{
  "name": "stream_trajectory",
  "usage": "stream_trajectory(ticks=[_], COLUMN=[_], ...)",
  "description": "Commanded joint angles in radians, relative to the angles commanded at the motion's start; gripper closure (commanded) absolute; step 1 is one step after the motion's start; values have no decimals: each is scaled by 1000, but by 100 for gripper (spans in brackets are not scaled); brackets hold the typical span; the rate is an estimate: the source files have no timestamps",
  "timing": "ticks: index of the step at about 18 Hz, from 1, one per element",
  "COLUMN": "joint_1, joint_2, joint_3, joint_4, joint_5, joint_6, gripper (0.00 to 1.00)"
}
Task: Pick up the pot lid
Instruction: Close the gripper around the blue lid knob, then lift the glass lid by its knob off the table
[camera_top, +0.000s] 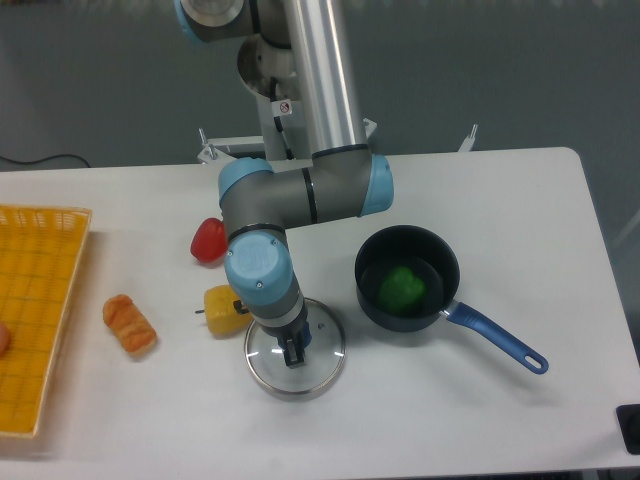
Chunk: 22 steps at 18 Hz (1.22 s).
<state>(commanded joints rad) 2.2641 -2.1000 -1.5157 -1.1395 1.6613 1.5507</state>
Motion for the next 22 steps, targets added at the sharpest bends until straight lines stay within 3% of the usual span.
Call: stream_trajectory(ticks=[2, 11, 22], joint_1=[0, 9, 49], joint_2=[5, 49, 89], joint_3=[18, 38, 35], joint_4=[-37, -91, -105], joint_5=[-2, -41, -87], joint_6=[2, 3, 19], gripper=[47, 47, 47])
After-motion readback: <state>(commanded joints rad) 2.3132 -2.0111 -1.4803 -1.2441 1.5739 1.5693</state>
